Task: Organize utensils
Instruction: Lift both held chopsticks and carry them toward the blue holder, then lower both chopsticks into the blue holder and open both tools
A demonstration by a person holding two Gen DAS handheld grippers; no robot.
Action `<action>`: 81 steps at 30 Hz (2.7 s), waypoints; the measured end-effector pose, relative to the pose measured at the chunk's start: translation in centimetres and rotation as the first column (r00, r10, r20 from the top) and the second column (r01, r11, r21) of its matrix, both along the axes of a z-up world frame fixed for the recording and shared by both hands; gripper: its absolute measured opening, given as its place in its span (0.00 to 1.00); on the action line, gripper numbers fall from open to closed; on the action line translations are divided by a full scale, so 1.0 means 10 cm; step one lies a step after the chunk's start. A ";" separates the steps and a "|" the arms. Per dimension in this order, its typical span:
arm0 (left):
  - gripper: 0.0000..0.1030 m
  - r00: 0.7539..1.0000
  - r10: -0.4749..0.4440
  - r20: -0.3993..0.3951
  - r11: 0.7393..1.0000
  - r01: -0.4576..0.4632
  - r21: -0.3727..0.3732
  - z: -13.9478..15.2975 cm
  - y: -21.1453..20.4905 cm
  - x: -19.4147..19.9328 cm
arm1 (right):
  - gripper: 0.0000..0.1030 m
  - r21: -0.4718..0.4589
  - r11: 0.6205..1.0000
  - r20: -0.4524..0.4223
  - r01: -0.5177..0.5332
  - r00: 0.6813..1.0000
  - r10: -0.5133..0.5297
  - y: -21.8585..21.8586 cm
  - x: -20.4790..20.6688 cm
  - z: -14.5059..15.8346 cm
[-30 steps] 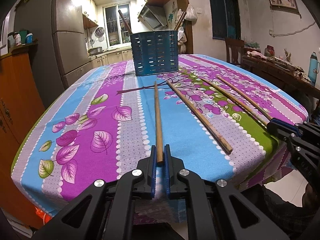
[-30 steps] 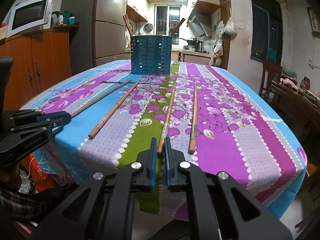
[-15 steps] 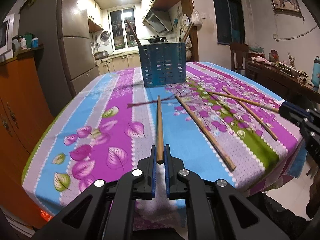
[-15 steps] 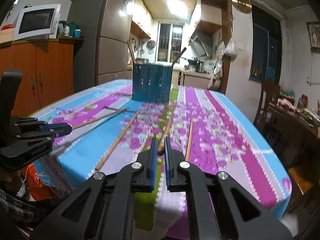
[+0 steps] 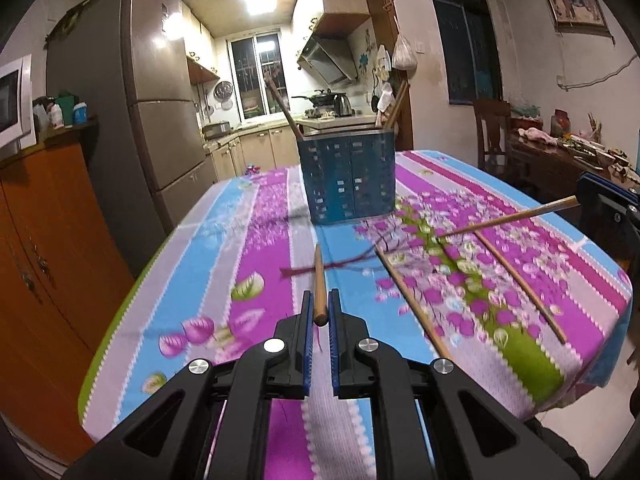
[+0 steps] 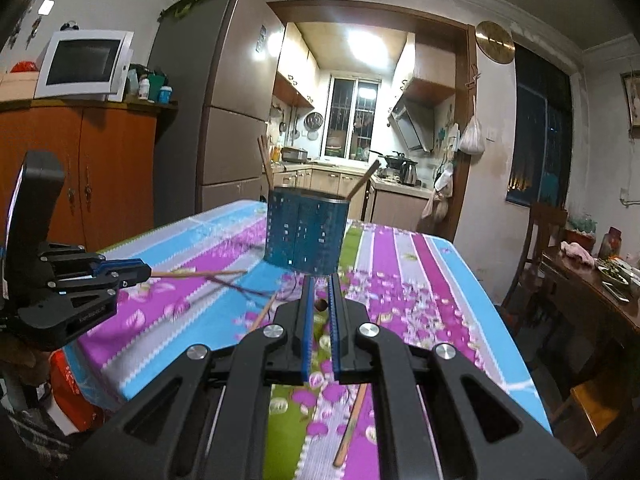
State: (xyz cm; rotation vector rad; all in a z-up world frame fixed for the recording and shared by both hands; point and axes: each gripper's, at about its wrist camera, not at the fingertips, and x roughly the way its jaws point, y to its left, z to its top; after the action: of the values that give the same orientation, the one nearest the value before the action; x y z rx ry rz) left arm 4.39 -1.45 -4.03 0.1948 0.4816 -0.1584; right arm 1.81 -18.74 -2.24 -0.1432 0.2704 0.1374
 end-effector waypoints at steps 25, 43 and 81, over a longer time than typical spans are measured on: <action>0.08 0.996 -0.025 0.088 0.999 0.028 -0.024 0.53 -0.04 0.16 | 0.05 0.127 0.991 0.016 -0.045 0.999 0.044 -0.27 0.34 0.54; 0.08 0.989 -0.099 0.112 0.989 0.110 -0.103 1.03 0.17 0.34 | 0.05 0.154 0.983 0.064 -0.095 0.994 0.086 -0.31 0.50 0.92; 0.08 0.963 -0.120 0.241 0.958 0.176 -0.226 2.12 -0.31 2.54 | 0.05 0.251 0.967 0.169 -0.040 0.986 -0.003 -0.06 2.84 1.92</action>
State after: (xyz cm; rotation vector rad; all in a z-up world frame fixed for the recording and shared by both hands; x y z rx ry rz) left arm 29.75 -4.58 17.21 0.0047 0.2169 -0.3377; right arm 30.25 -19.37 16.98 0.0969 0.0812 0.1763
